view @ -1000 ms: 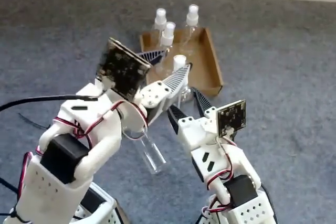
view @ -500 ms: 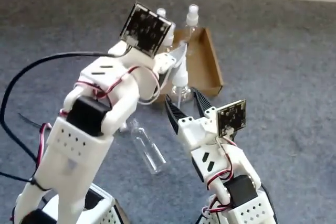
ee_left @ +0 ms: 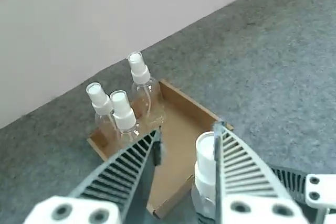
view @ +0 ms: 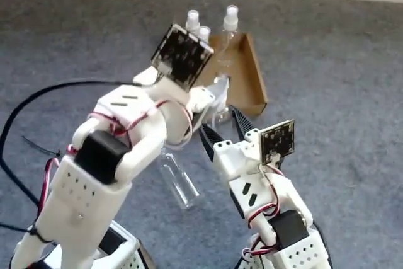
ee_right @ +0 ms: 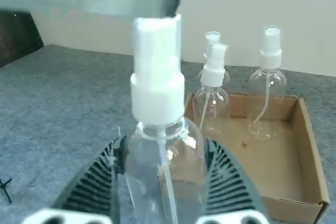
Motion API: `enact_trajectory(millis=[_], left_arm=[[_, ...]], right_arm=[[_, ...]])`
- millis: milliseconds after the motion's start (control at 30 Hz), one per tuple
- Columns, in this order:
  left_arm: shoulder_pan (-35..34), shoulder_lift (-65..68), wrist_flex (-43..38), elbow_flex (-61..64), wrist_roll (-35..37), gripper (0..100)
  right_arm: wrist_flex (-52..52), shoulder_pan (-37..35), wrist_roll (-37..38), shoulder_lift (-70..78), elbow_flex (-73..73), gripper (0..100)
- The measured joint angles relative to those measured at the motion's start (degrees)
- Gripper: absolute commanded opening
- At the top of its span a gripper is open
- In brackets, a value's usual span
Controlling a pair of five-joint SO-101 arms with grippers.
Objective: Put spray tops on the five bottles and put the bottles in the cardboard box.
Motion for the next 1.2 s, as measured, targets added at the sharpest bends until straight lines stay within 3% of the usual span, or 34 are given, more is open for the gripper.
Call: enact_trajectory(millis=[367,633,767,900,1000,1200], left_arm=[[-2.1,-3.2,0.6,0.8,-3.6,16],[-11.3,-3.7,20.0,-9.6,-3.9,16],[-14.9,-7.7,21.7,-4.7,-3.9,16],[-17.2,-17.0,16.4,10.2,-6.9,16],[-17.1,-24.0,8.2,24.7,-8.0,23],[-17.1,-33.1,-3.4,45.3,-4.3,28]], right_arm=[[0.1,0.5,0.0,0.0,0.0,0.4],[0.0,6.3,3.5,0.0,-0.1,0.4],[0.0,6.5,3.6,3.3,-4.8,0.4],[0.0,6.7,3.6,14.6,-14.9,0.4],[0.0,6.7,1.1,26.8,-24.5,0.4],[0.0,3.2,-2.5,51.5,-42.3,0.4]])
